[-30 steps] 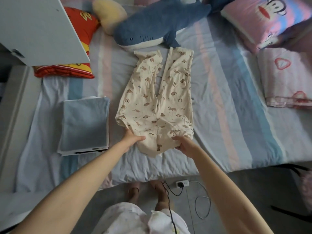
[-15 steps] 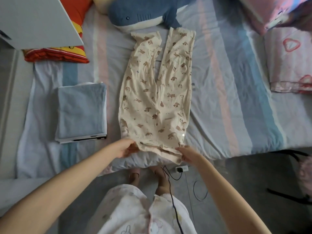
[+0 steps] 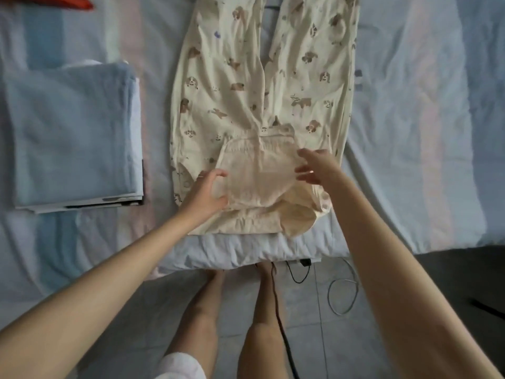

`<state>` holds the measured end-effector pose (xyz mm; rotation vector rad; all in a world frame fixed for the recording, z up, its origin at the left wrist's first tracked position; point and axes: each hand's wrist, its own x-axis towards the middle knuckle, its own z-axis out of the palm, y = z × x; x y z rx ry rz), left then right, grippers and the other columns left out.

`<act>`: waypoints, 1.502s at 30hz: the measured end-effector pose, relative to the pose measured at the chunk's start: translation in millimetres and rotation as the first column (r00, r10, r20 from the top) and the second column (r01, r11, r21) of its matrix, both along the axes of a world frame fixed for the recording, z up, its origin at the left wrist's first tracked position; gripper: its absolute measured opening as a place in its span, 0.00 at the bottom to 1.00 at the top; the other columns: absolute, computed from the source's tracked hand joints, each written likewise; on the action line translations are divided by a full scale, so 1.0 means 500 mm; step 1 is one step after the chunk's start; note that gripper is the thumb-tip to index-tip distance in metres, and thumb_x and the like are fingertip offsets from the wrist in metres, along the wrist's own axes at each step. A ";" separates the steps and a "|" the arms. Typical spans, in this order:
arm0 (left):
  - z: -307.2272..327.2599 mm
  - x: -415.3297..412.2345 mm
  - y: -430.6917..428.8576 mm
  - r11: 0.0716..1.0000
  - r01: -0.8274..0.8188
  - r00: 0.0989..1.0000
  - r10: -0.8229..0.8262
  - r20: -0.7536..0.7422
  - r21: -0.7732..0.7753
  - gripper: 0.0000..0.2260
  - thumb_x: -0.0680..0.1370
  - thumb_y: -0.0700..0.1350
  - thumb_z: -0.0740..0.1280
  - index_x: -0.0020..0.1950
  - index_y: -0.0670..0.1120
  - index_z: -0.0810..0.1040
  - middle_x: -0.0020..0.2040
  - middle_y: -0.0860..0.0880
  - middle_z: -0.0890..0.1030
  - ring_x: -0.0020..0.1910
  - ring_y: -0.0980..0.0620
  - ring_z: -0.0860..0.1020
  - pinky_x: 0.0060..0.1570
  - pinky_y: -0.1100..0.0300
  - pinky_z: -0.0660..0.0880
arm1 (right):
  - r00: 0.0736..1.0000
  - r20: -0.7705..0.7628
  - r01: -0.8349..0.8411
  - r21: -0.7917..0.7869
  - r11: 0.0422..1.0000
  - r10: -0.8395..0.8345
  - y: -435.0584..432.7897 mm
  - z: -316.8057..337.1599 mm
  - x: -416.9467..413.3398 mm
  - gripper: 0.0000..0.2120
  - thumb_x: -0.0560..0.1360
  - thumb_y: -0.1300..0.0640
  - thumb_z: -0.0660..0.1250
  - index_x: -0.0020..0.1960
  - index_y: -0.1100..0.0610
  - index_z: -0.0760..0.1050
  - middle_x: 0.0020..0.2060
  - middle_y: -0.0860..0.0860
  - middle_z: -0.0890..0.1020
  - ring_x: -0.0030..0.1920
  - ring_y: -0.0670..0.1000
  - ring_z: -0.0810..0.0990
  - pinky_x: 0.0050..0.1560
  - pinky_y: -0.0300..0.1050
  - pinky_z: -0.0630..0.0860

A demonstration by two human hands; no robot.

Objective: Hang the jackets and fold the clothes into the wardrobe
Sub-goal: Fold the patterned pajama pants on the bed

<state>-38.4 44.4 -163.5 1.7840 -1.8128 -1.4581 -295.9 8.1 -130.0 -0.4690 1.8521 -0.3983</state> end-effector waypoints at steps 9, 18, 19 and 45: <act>-0.187 0.024 0.105 0.698 0.611 0.706 -0.266 0.657 -0.374 0.33 0.65 0.31 0.64 0.69 0.49 0.72 0.62 0.43 0.68 0.55 0.42 0.67 0.48 0.45 0.76 | 0.928 -0.345 -0.173 -0.067 0.983 0.140 0.197 -0.186 -0.001 0.25 0.72 0.50 0.70 0.66 0.53 0.67 0.59 0.53 0.75 0.58 0.55 0.76 0.56 0.50 0.74; -0.221 0.124 0.129 0.510 0.785 0.539 -0.285 0.793 -0.350 0.27 0.72 0.35 0.56 0.70 0.49 0.66 0.50 0.45 0.70 0.39 0.46 0.64 0.30 0.56 0.70 | 0.786 -0.464 -0.513 -0.123 0.850 0.408 0.343 -0.206 -0.060 0.26 0.73 0.69 0.62 0.68 0.51 0.67 0.53 0.53 0.79 0.52 0.57 0.77 0.54 0.53 0.71; -0.224 0.131 0.130 0.515 0.788 0.534 -0.298 0.791 -0.338 0.28 0.71 0.35 0.55 0.71 0.48 0.65 0.53 0.44 0.69 0.40 0.45 0.64 0.31 0.56 0.71 | 0.709 -0.515 -0.587 -0.054 0.808 0.481 0.353 -0.212 -0.056 0.28 0.73 0.69 0.60 0.70 0.51 0.66 0.58 0.54 0.78 0.57 0.59 0.75 0.55 0.52 0.67; -0.213 0.098 0.074 0.410 0.875 0.460 -0.546 0.700 -0.256 0.23 0.71 0.32 0.52 0.62 0.36 0.77 0.60 0.38 0.79 0.57 0.39 0.79 0.51 0.48 0.79 | 0.897 -0.010 0.434 -0.170 0.885 -0.442 0.310 -0.206 -0.023 0.09 0.74 0.67 0.65 0.53 0.62 0.76 0.41 0.52 0.80 0.44 0.49 0.78 0.46 0.40 0.75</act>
